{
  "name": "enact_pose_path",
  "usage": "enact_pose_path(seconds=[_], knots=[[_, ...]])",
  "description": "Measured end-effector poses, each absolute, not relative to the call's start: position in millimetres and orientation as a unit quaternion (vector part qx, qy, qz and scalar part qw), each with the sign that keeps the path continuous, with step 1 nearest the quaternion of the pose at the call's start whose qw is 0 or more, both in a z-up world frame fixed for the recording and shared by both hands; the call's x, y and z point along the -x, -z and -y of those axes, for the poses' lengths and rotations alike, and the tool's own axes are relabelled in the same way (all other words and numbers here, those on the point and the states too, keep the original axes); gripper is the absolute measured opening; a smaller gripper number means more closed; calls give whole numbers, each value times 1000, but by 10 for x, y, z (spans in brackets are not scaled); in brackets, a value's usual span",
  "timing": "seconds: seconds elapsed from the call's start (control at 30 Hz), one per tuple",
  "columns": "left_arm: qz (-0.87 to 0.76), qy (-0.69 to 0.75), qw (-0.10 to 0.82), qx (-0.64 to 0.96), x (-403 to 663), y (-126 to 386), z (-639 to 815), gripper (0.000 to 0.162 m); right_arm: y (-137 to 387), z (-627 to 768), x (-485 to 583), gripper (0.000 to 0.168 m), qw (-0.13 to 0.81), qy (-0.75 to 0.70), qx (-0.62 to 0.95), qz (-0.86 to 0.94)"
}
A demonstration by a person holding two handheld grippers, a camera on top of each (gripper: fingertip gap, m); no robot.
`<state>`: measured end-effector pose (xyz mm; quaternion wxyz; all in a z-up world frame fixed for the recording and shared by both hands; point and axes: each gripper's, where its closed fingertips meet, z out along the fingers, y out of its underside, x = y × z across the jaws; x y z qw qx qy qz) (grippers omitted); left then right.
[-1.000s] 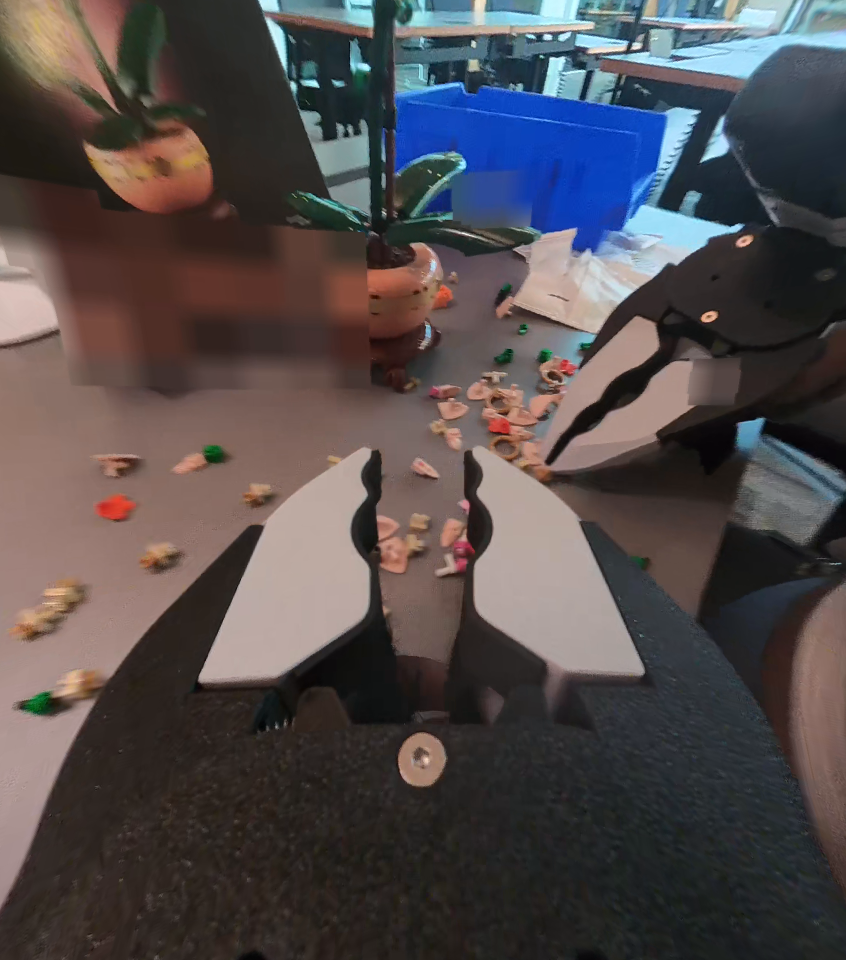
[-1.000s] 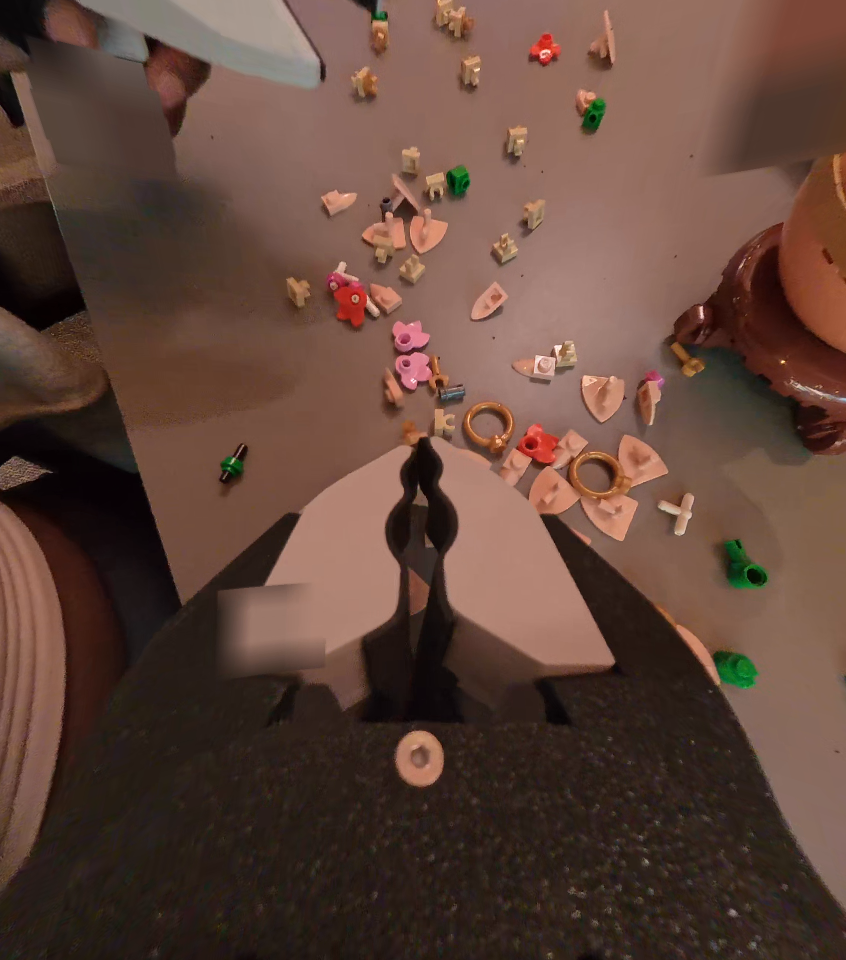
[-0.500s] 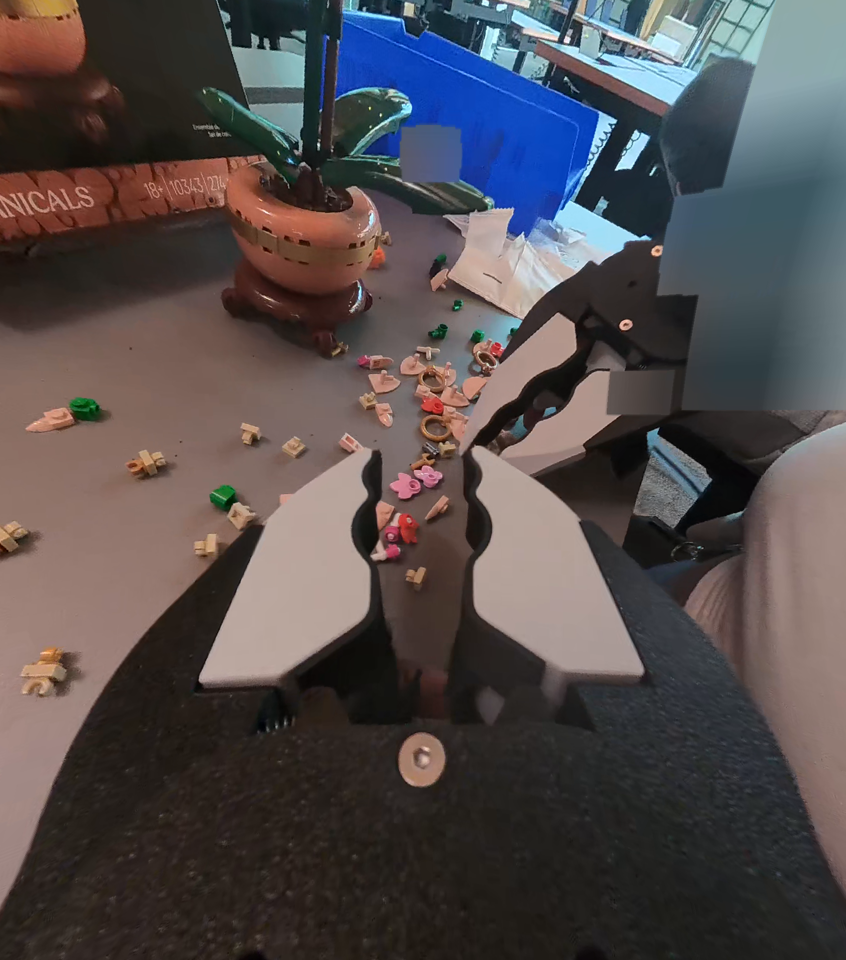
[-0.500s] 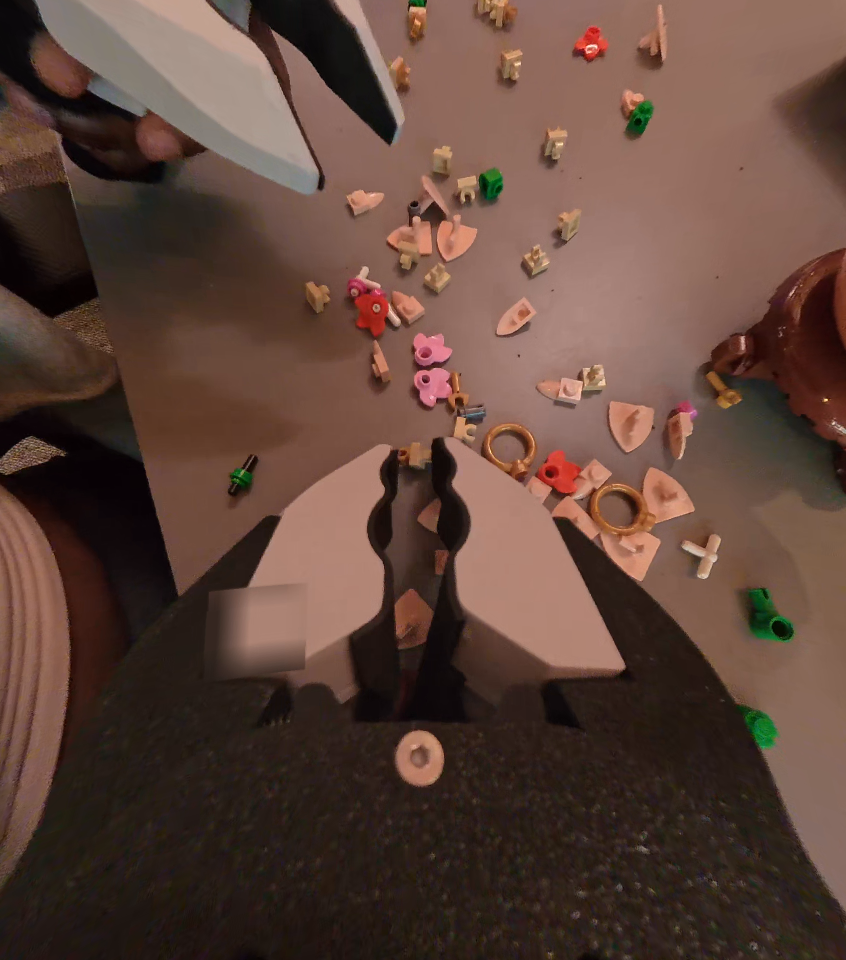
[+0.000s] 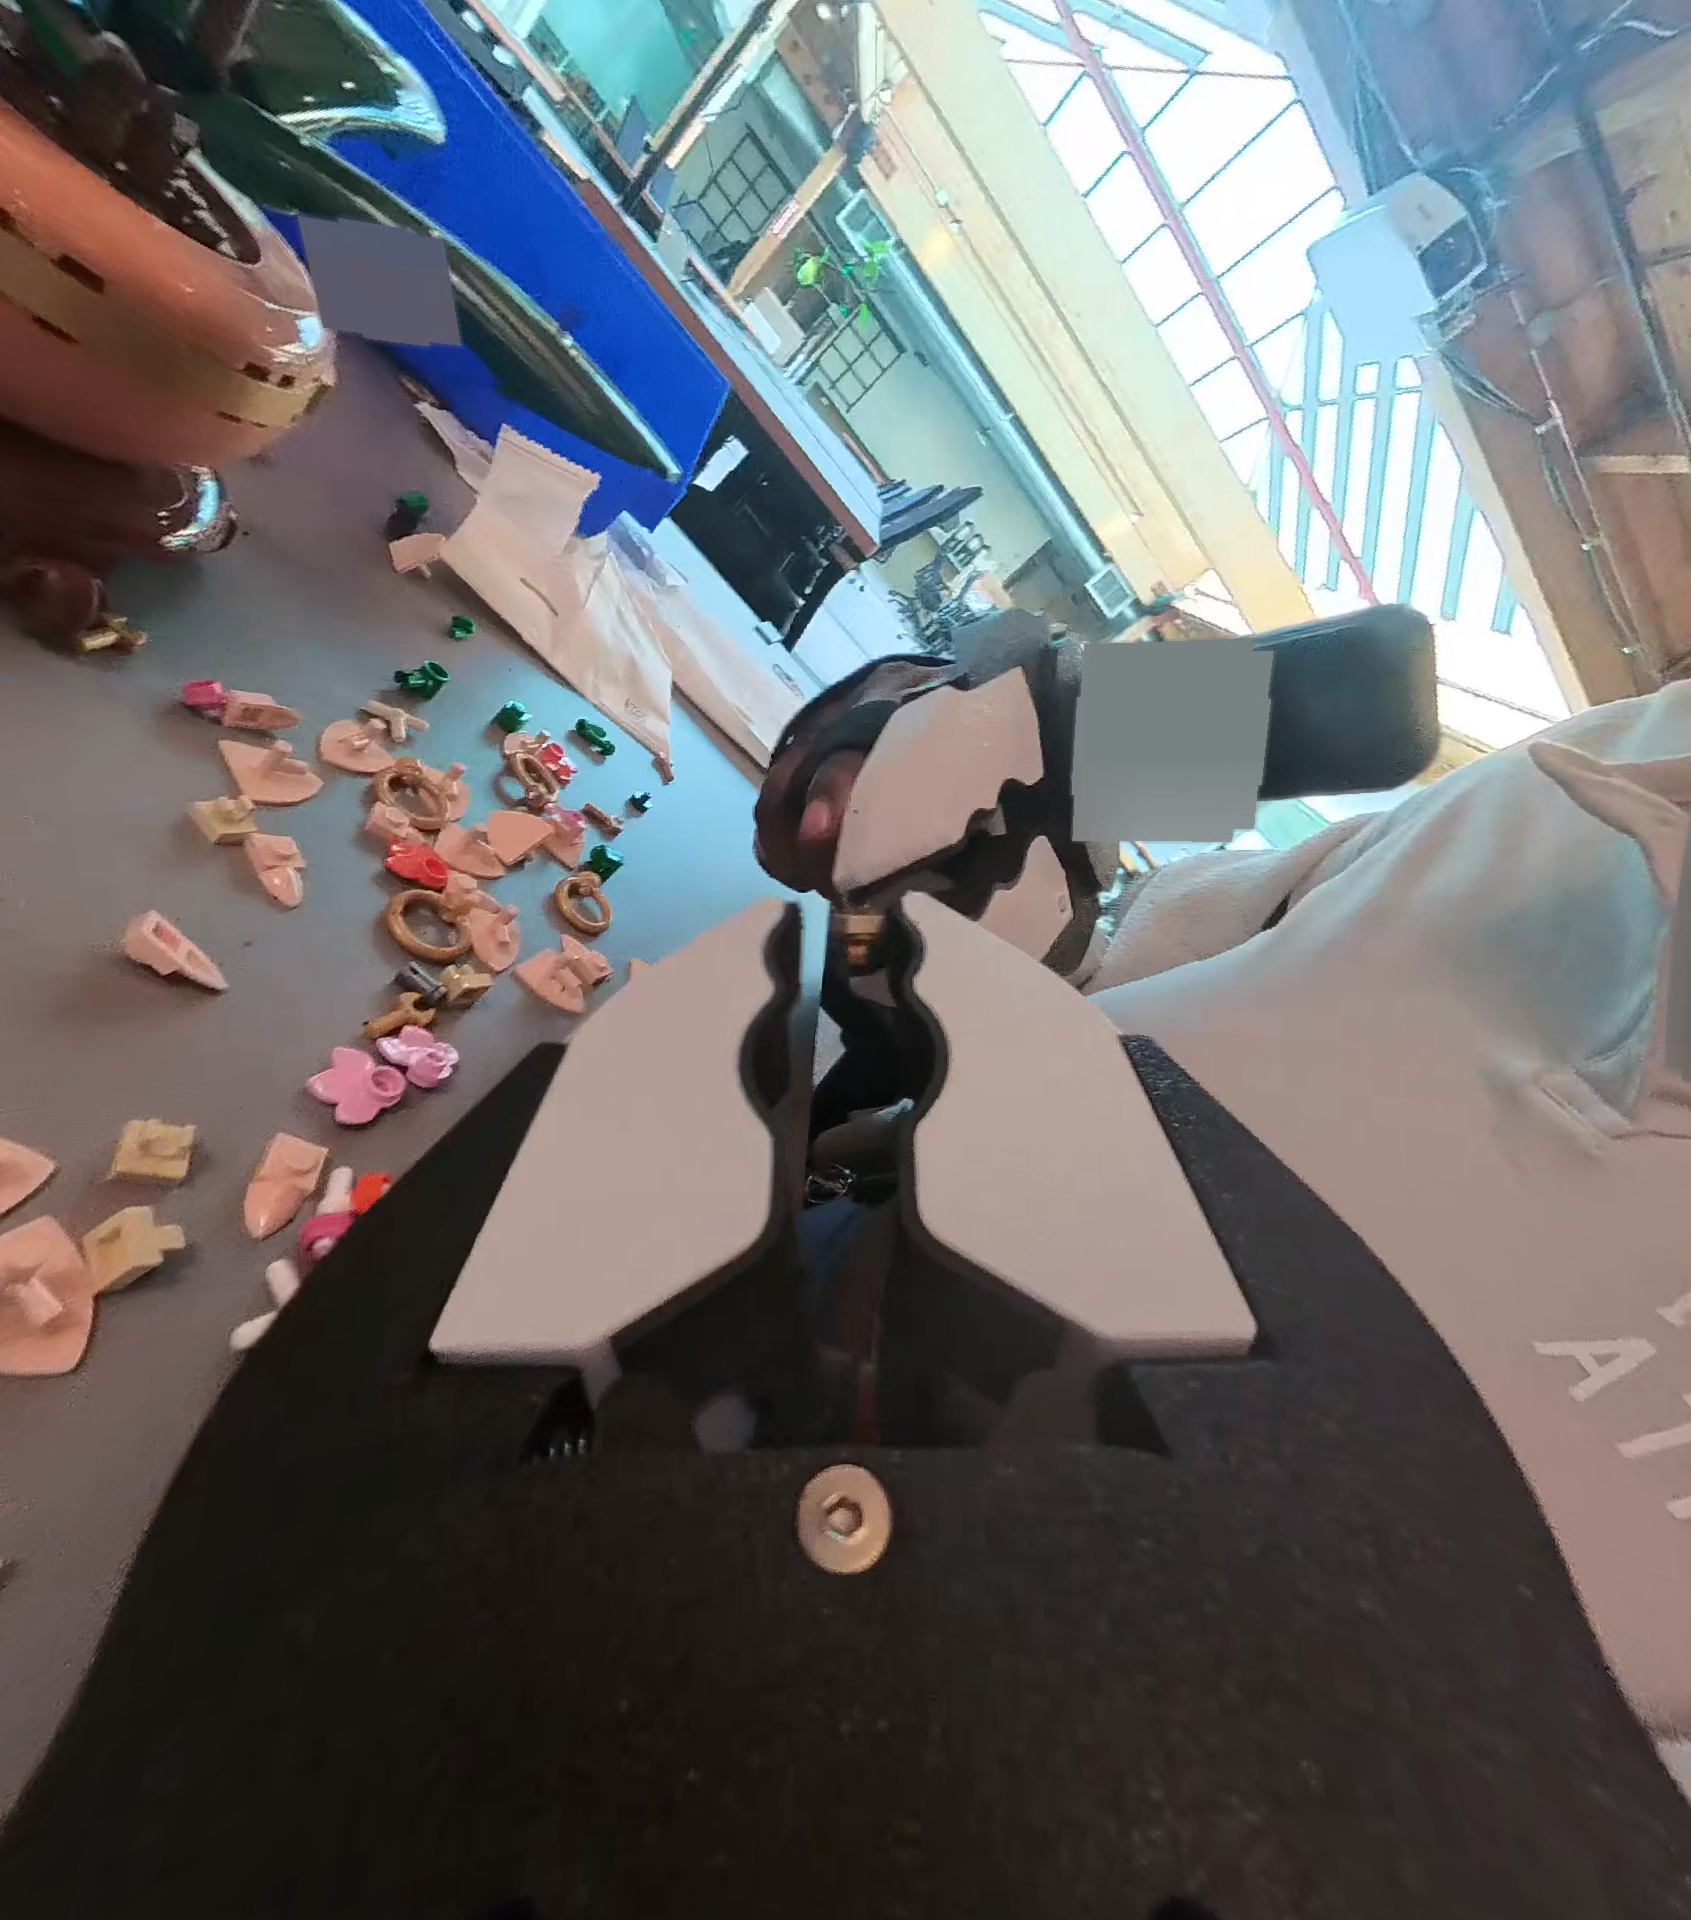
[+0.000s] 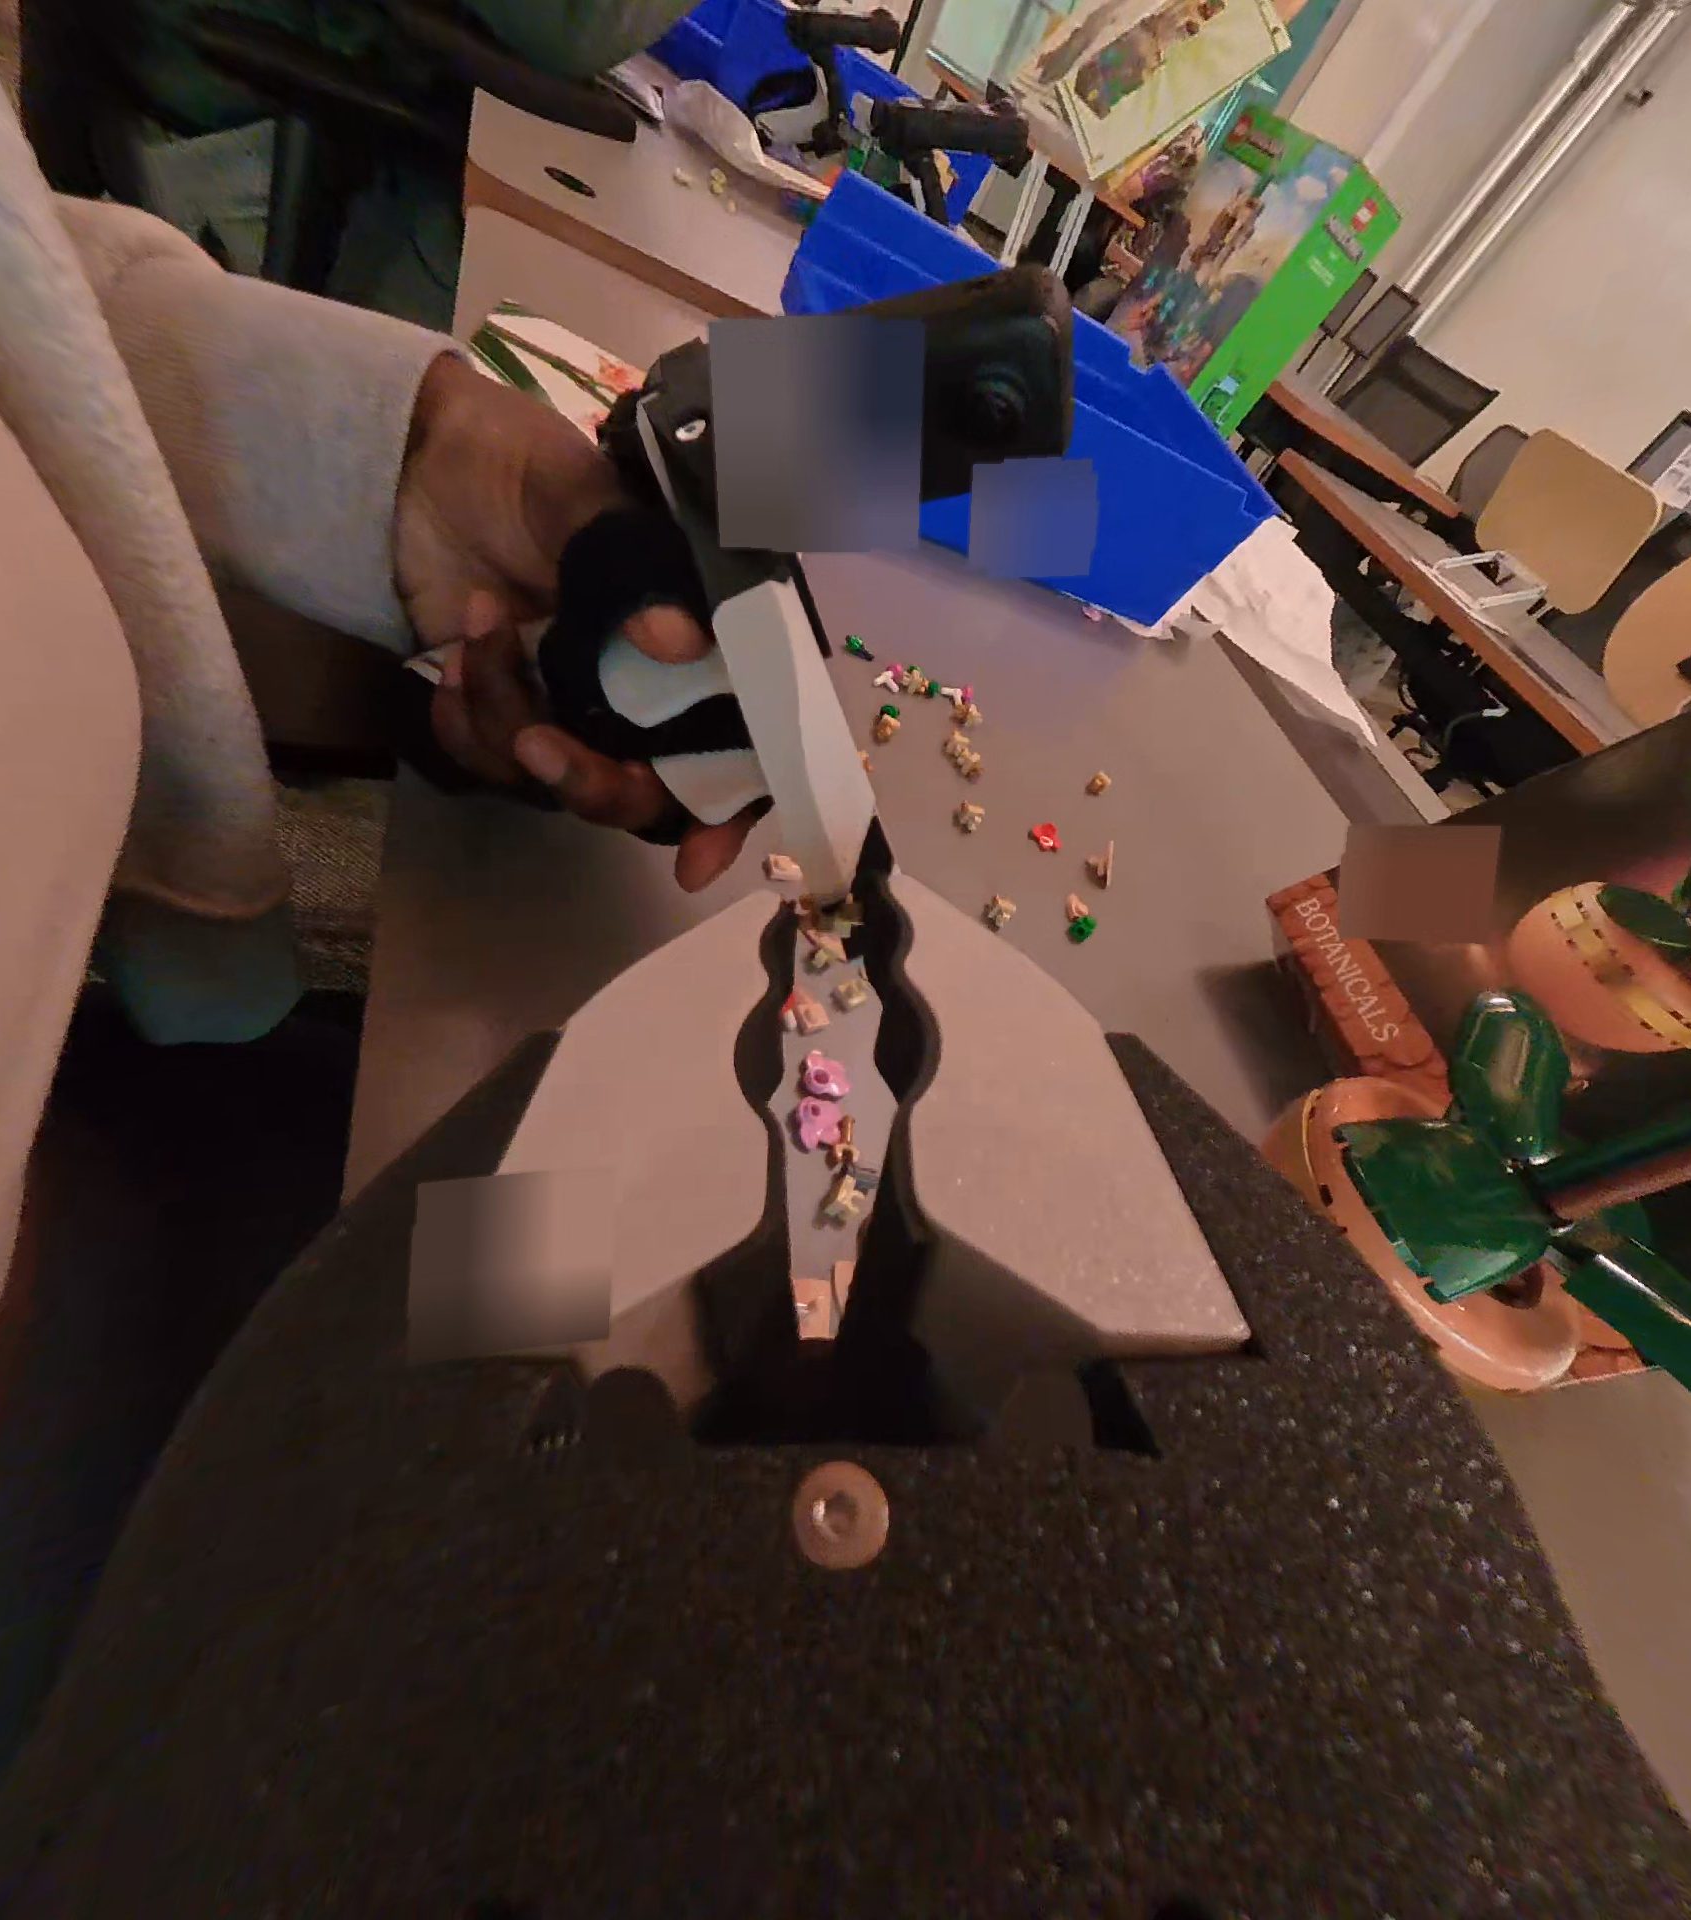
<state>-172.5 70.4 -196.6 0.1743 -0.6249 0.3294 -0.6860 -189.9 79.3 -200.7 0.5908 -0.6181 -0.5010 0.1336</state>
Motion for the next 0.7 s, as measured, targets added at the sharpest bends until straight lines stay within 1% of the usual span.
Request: enact_pose_path(seconds=[0.03, 0.07, 0.17, 0.2, 0.23, 0.33, 0.37, 0.4, 0.47, 0.5, 0.53, 0.57, 0.7], knots=[[-331, 690, 174, 619, 1721, 1949, -693, 9, 2015, -803, 1893, 13, 590, -127, 619, 502], [-335, 689, 180, 617, 1723, 1941, -695, 7, 2015, -811, 1890, 13, 592, -125, 619, 501], [-355, 665, 217, 621, 1780, 1924, -755, 7, 1987, -850, 1883, 13, 600, -137, 624, 481], [-358, 641, 241, 635, 1835, 1930, -861, 7, 1994, -880, 1864, 16, 601, -135, 632, 471], [-361, 597, 275, 661, 1932, 1967, -1050, 7, 2013, -908, 1842, 20, 599, -134, 640, 462], [-385, 356, 382, 761, 2514, 2253, -1864, 7, 2079, -930, 1771, 22, 592, -134, 657, 447], [-381, 298, 387, 785, 2707, 2348, -2085, 7, 2112, -930, 1749, 22, 589, -133, 662, 444], [-382, 264, 371, 804, 2835, 2446, -2217, 8, 2145, -928, 1727, 22, 587, -131, 666, 441], [-402, 237, 339, 817, 2915, 2587, -2302, 8, 2223, -912, 1669, 22, 576, -121, 678, 440], [-411, 217, 332, 821, 2934, 2648, -2335, 10, 2261, -905, 1627, 22, 570, -114, 685, 439], [-421, 192, 326, 824, 2958, 2707, -2360, 22, 2292, -894, 1580, 22, 564, -108, 693, 435], [-430, 169, 325, 825, 2978, 2745, -2383, 29, 2318, -882, 1538, 22, 559, -107, 701, 430], [-435, 143, 339, 822, 2991, 2710, -2438, 32, 2378, -841, 1402, 22, 553, -100, 718, 410]])
